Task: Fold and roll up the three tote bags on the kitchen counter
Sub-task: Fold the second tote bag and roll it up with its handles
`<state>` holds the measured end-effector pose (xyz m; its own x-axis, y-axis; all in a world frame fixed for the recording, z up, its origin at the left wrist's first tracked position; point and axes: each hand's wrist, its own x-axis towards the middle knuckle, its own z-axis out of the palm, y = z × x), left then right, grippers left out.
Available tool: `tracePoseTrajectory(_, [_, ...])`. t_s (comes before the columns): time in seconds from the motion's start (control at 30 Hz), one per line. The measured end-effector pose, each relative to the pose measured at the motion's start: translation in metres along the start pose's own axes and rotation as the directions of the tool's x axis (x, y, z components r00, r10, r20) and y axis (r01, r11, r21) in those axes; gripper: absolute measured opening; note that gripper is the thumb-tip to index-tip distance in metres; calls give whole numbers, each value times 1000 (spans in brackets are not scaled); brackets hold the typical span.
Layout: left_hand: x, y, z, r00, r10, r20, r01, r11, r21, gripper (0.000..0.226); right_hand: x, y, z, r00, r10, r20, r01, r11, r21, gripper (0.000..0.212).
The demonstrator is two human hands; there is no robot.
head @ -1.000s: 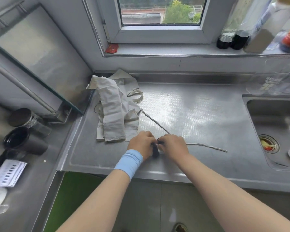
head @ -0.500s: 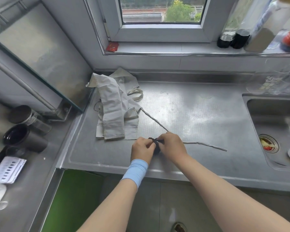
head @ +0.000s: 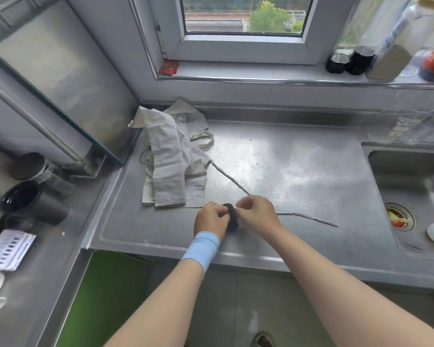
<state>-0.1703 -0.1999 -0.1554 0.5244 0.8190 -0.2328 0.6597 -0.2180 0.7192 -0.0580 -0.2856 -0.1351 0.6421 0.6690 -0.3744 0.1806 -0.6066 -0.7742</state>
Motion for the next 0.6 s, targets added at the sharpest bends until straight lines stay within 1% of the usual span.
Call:
tracePoseTrajectory(0.07, [-1, 1, -1, 1000, -7, 10, 7, 999, 32, 15, -2, -1, -1, 1000, 2, 22, -2, 1000, 22, 36])
tracePoseTrajectory(0.1, [-1, 2, -3, 1000, -3, 26, 2, 999, 51, 16, -3, -2, 0, 999, -14, 40, 14, 1000, -6, 43])
tracePoseTrajectory(0.17, [-1, 3, -7, 998, 7, 63, -12, 997, 72, 17, -3, -2, 3, 998, -34, 51, 36, 998, -47, 47])
tracePoseTrajectory(0.23, [0, 1, -11, 996, -2, 90, -2, 999, 41, 10, -2, -1, 5, 999, -37, 36, 39, 998, -54, 43])
tracePoseTrajectory(0.3, [3, -3, -12, 993, -21, 115, 22, 1000, -7, 7, 0, 1, 7, 999, -46, 22, 48, 995, -90, 33])
tracePoseTrajectory(0.4, [4, -7, -14, 982, -67, 177, 97, 981, -166, 6, 0, 1, 6, 998, -68, 16, 70, 986, -149, 16])
tracePoseTrajectory(0.5, [6, -11, -14, 980, -71, 188, 119, 959, -258, 7, 0, 2, 4, 993, -117, 33, 120, 980, -159, 20])
tracePoseTrajectory(0.6, [9, -13, -13, 979, -84, 187, 141, 938, -316, 6, -1, 7, 9, 972, -232, 40, 234, 932, -278, 26])
